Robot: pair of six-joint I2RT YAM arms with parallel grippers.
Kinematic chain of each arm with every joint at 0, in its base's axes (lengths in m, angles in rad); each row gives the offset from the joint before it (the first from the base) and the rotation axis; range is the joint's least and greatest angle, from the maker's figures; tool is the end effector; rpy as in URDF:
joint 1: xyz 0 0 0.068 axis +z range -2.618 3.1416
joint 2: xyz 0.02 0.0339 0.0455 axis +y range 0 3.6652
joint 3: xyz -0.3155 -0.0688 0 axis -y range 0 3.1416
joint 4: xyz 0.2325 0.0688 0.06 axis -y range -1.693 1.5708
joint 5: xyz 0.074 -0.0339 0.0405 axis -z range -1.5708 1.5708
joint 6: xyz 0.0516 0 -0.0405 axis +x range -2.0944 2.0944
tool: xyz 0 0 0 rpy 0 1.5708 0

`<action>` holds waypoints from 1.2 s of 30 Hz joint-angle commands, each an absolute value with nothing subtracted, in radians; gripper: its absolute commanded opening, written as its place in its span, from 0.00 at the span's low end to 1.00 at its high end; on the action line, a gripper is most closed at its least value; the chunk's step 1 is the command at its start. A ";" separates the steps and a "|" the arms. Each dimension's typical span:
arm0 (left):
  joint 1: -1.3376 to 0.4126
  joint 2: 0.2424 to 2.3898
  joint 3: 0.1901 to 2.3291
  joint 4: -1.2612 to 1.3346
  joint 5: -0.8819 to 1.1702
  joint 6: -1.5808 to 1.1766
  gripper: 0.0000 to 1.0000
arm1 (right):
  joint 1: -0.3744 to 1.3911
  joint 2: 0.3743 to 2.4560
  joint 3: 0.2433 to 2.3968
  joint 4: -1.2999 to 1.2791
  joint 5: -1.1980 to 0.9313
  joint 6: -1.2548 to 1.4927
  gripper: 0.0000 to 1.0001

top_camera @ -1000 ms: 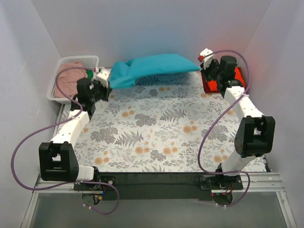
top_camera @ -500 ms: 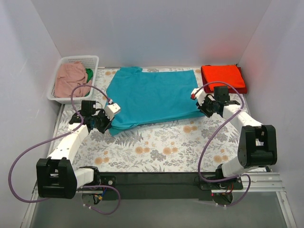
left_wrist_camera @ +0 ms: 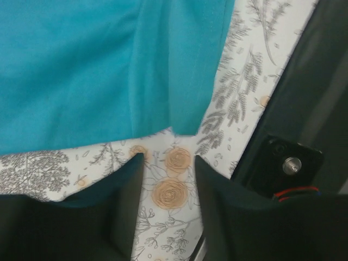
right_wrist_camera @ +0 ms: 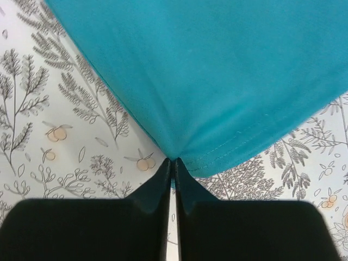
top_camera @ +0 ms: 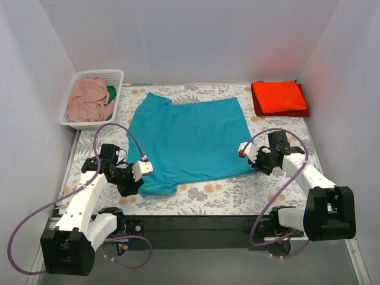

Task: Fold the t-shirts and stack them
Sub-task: Flatten the tshirt out

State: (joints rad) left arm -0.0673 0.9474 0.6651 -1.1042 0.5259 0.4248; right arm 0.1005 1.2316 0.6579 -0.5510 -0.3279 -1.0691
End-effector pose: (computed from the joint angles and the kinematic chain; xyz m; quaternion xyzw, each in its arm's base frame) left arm 0.0956 -0.0324 0.2459 0.2574 0.9267 -0.2389 0.1335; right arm 0.1932 0.0362 0.2244 -0.5612 0.7823 0.0393 0.2672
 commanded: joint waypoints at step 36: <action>-0.006 1.572 0.844 -0.646 0.331 -0.160 0.43 | 0.287 1.612 0.772 -0.661 -0.160 -0.821 0.29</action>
State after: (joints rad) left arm -0.0086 1.5913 0.8898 -0.6361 0.3767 -0.1871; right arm 0.2451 1.5768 0.8814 -0.6109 -0.2371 -0.7990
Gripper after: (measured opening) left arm 0.436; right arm 0.296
